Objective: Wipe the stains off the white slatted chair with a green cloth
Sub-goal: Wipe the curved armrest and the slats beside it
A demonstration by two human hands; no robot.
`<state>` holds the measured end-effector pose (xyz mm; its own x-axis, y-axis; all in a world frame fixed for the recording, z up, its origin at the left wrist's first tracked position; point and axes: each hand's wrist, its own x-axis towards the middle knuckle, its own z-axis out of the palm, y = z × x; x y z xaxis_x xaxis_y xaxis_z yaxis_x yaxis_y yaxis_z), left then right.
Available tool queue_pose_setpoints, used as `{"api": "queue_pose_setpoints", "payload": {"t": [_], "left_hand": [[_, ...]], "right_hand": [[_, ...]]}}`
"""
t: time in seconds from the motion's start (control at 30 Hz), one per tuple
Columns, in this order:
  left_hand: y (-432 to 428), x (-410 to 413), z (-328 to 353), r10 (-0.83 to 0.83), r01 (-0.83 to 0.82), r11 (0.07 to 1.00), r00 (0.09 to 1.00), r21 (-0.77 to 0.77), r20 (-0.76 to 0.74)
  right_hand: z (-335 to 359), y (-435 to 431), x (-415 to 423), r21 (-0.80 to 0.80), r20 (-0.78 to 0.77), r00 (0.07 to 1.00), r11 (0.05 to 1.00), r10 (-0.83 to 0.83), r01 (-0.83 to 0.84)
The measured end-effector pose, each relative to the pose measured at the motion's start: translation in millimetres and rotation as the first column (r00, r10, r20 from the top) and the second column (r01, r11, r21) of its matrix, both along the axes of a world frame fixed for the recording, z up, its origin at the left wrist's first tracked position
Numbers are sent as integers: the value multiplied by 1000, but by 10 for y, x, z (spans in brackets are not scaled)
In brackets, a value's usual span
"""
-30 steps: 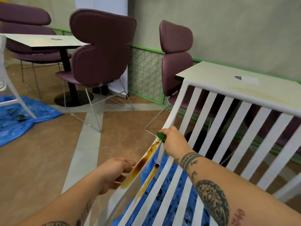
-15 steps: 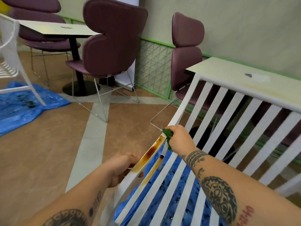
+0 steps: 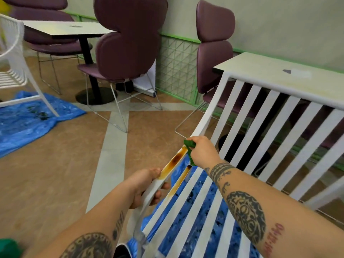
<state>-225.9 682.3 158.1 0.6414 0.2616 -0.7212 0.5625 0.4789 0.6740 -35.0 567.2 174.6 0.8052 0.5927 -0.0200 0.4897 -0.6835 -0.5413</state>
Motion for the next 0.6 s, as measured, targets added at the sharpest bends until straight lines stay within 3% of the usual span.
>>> {"api": "queue_pose_setpoints", "payload": {"t": [0.17,0.33,0.43,0.6], "left_hand": [[-54,-12,41,47,-47,999,999,15,22],[-89,-2,-12,75,-79,995,995,57,60],[-99,11,-26,75,-80,994,995,75,62],[-96,13,-14,81,-84,994,996,70,43]], "right_hand": [[126,-33,-9,-48,-146,986,995,75,-83],[166,-17,128,28,-50,999,1000,2,-1],[9,-13,-13,3,36,999,999,37,-37],[-47,-39,-312,61,-92,991,994,96,-90]]}}
